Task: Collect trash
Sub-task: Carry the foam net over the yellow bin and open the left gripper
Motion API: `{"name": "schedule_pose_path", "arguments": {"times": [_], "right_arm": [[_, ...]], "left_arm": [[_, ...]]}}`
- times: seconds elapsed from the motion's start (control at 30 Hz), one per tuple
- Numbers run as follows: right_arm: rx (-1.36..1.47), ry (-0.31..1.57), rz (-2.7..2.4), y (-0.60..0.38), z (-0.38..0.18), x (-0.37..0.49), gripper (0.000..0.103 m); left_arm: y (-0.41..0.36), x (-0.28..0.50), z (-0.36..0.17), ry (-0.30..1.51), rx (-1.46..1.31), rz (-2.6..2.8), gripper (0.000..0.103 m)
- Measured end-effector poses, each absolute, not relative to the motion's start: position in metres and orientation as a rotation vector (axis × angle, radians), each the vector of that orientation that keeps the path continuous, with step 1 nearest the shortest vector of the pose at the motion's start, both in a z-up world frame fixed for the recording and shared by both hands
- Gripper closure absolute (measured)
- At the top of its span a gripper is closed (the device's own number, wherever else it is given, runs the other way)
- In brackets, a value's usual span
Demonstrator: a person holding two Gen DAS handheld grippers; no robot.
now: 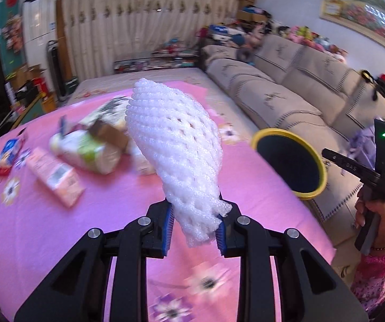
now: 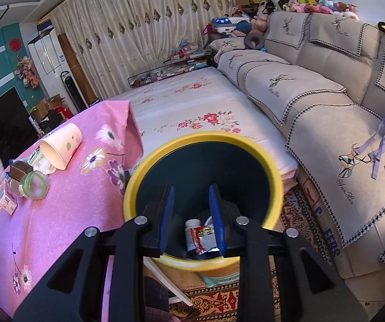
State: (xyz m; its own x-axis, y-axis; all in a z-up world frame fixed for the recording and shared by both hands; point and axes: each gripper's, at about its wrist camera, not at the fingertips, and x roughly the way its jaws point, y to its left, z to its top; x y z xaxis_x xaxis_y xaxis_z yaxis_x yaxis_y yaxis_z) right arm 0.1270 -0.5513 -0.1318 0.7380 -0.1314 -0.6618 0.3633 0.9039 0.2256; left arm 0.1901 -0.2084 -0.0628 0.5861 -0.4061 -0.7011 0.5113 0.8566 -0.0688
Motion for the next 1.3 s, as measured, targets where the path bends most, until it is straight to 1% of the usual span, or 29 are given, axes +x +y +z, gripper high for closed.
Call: {"name": "schedule_pose_path", "arguments": {"times": [0.3,0.5,0.63,0.7,0.77,0.8,0.87,0.93,1.03,1.1,1.2,1.27,1.3], "right_arm": [[0.392,0.656,-0.335,-0.590,-0.132,0.091,0.077],[0.418,0.660,-0.360,-0.610,-0.141,0.079,0.077],[0.435,0.658,-0.382,-0.623,-0.145,0.071,0.077],[0.444,0.658,-0.390,-0.629,-0.148,0.067,0.077],[0.452,0.658,-0.397,-0.633,-0.151,0.064,0.077],[0.456,0.659,-0.400,-0.636,-0.152,0.062,0.077],[0.463,0.660,-0.406,-0.640,-0.153,0.060,0.077],[0.469,0.661,-0.408,-0.641,-0.155,0.058,0.077],[0.476,0.663,-0.409,-0.642,-0.157,0.057,0.077],[0.478,0.662,-0.407,-0.642,-0.158,0.056,0.077],[0.478,0.662,-0.404,-0.640,-0.157,0.057,0.077],[0.472,0.665,-0.398,-0.637,-0.156,0.059,0.077],[0.468,0.666,-0.394,-0.634,-0.155,0.060,0.077]], "left_arm": [[-0.339,0.200,-0.078,0.830,0.229,-0.736,0.077],[-0.421,0.217,-0.113,0.932,0.287,-0.815,0.077],[-0.460,0.229,-0.138,0.989,0.322,-0.840,0.077],[-0.475,0.232,-0.147,1.001,0.341,-0.841,0.071],[-0.488,0.235,-0.155,1.008,0.356,-0.829,0.069],[-0.491,0.237,-0.158,1.014,0.361,-0.825,0.066],[-0.497,0.242,-0.163,1.024,0.363,-0.814,0.045],[-0.493,0.246,-0.166,1.028,0.364,-0.800,0.038],[-0.494,0.250,-0.171,1.049,0.355,-0.790,0.036],[-0.491,0.250,-0.170,1.046,0.348,-0.787,0.035],[-0.476,0.244,-0.158,1.013,0.327,-0.789,0.034],[-0.455,0.235,-0.145,0.981,0.312,-0.785,0.030],[-0.447,0.231,-0.140,0.966,0.301,-0.783,0.029]]}}
